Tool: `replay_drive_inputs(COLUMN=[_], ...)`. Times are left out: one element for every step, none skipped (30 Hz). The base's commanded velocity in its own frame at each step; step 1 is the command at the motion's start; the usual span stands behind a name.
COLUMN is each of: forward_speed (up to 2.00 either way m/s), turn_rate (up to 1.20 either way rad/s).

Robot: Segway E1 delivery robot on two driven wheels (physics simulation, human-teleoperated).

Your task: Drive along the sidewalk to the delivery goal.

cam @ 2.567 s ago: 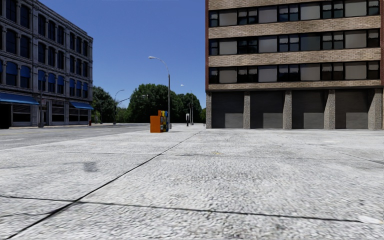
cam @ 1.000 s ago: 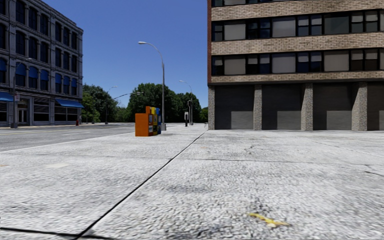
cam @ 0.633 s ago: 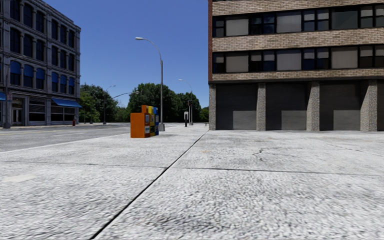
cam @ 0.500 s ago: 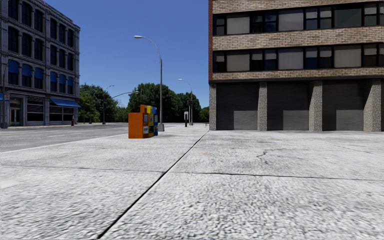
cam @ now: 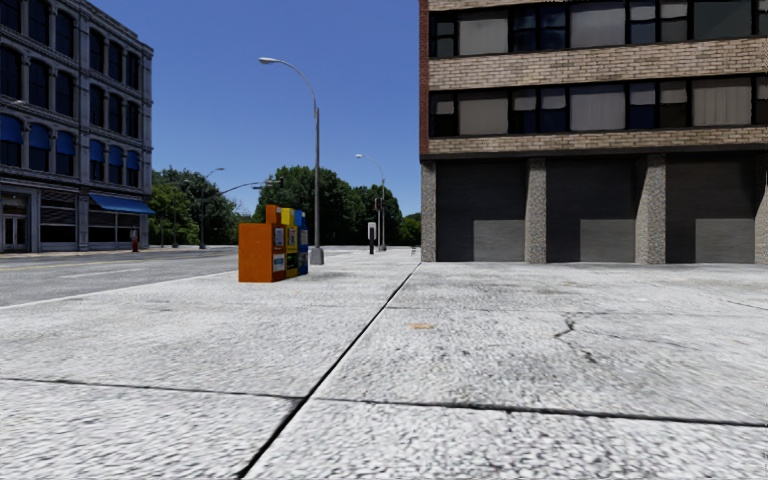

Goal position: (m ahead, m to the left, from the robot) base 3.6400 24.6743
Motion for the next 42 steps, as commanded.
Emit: replay_drive_inputs(forward_speed=[2.00,2.00,2.00,2.00,2.00,2.00,2.00,2.00,2.00,2.00,2.00,2.00,2.00,2.00,2.00,2.00,2.00,2.00,2.00,2.00,2.00,2.00,2.00,2.00,2.00,2.00,2.00,2.00,2.00,2.00,2.00,2.00,2.00,2.00,2.00,2.00,2.00,2.00,2.00,2.00,2.00,2.00], turn_rate=[0.00,0.00,0.00,0.00,0.00,0.00,0.00,0.00,0.00,0.00,0.00,0.00,0.00,0.00,0.00,0.00,0.00,0.00,0.00,0.00,0.00,0.00,0.00,0.00,0.00,0.00,0.00,0.00,0.00,0.00,0.00,0.00,0.00,0.00,0.00,0.00,0.00,0.00,0.00,0.00,0.00,0.00])
